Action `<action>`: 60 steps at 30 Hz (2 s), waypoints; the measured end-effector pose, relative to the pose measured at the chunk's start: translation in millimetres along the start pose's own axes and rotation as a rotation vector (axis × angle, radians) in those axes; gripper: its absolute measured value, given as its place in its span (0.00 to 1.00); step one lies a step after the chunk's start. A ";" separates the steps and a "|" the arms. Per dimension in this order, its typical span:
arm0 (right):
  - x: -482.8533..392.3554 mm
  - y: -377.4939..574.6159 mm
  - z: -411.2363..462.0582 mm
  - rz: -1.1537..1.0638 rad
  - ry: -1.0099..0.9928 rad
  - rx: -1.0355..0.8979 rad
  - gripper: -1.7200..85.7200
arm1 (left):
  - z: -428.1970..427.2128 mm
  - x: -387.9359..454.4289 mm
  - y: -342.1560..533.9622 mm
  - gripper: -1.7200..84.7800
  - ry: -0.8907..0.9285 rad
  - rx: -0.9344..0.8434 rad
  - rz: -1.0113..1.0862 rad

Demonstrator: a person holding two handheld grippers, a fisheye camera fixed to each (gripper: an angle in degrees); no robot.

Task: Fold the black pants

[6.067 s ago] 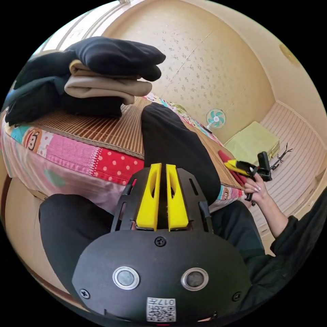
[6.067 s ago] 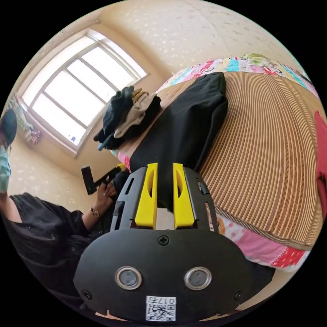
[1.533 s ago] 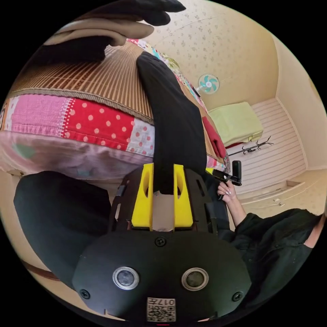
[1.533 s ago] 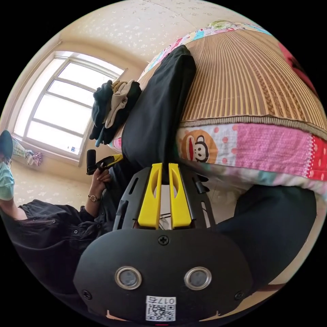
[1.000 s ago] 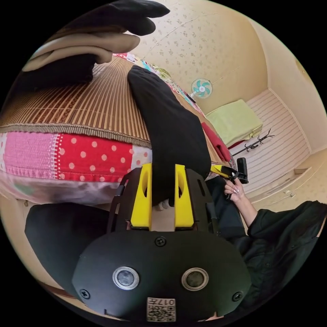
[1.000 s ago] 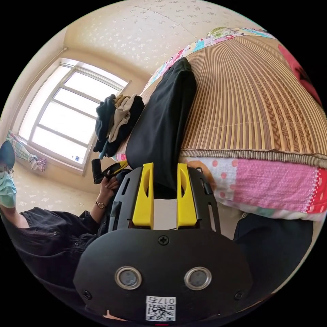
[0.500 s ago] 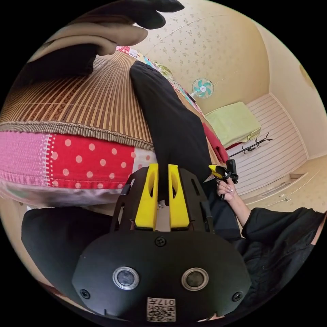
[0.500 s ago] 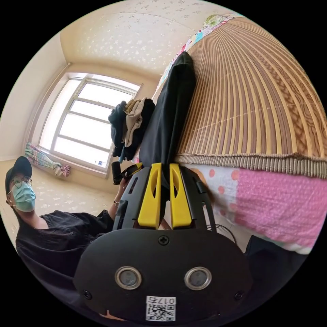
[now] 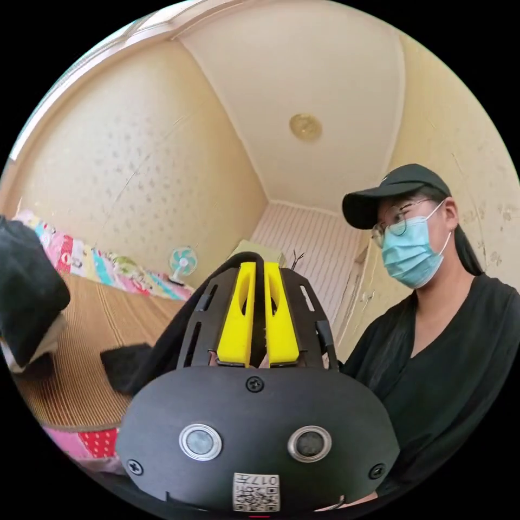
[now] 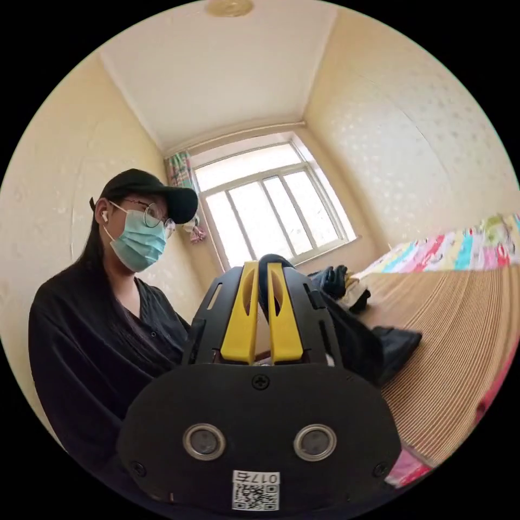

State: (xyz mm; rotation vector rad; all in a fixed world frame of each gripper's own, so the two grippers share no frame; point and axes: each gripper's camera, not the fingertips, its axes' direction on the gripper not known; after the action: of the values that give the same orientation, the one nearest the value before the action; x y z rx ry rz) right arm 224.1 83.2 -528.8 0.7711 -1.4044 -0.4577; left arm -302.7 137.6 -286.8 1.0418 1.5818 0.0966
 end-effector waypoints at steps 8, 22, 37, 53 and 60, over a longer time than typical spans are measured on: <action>-35.8 -109.2 -9.2 -0.078 0.187 0.047 0.04 | 53.1 2.0 -64.2 0.04 -0.147 0.064 -0.040; 241.5 -67.1 22.8 0.334 0.605 -0.105 0.05 | 188.2 -219.5 -46.8 0.05 -0.515 -0.382 -0.214; 234.1 325.8 -32.0 0.747 0.432 -0.398 0.07 | 31.3 -233.2 208.4 0.07 -0.492 -0.464 -0.690; 356.8 374.8 -28.4 0.943 0.408 -0.332 0.19 | 112.9 -350.6 189.0 0.16 -0.514 -0.720 -0.855; 332.9 426.2 -85.6 1.103 0.324 -0.226 0.22 | 84.2 -336.1 209.6 0.19 -0.487 -0.553 -0.919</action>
State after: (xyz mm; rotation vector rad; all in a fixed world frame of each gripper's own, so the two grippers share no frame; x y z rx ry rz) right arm 288.7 158.7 9.7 -0.1710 -1.2307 0.3574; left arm -142.7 4.3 60.5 -0.1414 1.3257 -0.3121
